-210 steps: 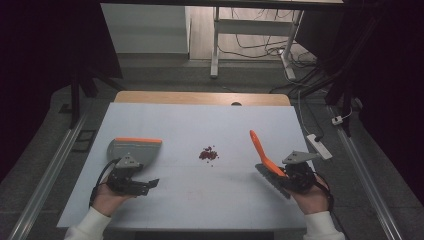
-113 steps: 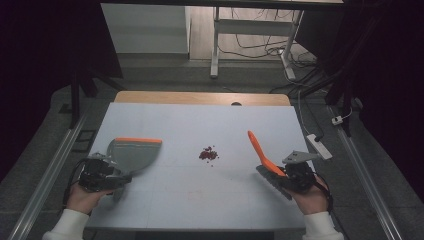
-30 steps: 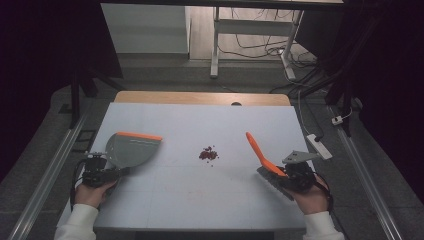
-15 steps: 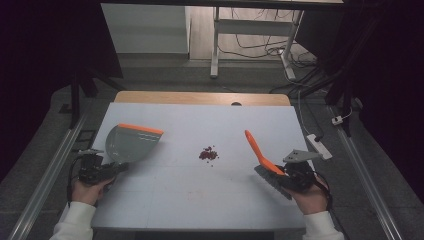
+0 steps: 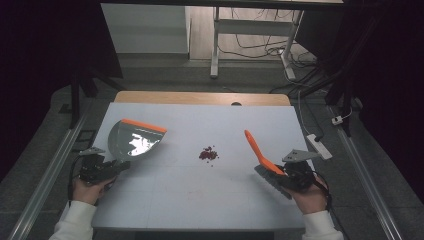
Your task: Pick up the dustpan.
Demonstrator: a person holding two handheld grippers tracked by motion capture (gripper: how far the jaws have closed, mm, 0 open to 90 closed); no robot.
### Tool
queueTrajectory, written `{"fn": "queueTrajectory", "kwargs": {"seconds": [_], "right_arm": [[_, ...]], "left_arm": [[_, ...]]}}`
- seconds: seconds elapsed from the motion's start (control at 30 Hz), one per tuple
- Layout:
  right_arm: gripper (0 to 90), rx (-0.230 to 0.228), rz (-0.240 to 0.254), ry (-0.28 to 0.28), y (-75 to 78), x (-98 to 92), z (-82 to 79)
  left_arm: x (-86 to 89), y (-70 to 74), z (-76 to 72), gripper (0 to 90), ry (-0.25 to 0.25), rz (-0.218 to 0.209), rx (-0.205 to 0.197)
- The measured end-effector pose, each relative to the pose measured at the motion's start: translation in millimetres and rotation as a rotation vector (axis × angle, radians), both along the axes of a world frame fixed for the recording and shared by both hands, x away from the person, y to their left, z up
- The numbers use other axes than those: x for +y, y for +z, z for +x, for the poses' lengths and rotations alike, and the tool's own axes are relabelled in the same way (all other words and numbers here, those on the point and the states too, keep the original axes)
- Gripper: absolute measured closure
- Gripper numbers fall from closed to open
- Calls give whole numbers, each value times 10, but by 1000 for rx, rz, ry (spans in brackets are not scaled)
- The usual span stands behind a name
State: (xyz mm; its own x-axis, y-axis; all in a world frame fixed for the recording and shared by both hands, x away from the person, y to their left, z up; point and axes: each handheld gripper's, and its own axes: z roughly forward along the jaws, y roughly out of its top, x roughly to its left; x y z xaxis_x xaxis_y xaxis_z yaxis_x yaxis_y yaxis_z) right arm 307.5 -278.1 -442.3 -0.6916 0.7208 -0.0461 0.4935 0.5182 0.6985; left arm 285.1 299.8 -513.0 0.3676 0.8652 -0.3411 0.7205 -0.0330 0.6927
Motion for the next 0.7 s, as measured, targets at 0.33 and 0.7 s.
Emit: {"fn": "queueTrajectory", "kwargs": {"seconds": [0.33,0.7], "right_arm": [[700,-4,-3,0,0,5,3],[700,-4,-7,-4,4,24,9]], "left_arm": [[-48,55,3,618,-50,20,-41],[-126,162,101,618,-102,36,-85]]}}
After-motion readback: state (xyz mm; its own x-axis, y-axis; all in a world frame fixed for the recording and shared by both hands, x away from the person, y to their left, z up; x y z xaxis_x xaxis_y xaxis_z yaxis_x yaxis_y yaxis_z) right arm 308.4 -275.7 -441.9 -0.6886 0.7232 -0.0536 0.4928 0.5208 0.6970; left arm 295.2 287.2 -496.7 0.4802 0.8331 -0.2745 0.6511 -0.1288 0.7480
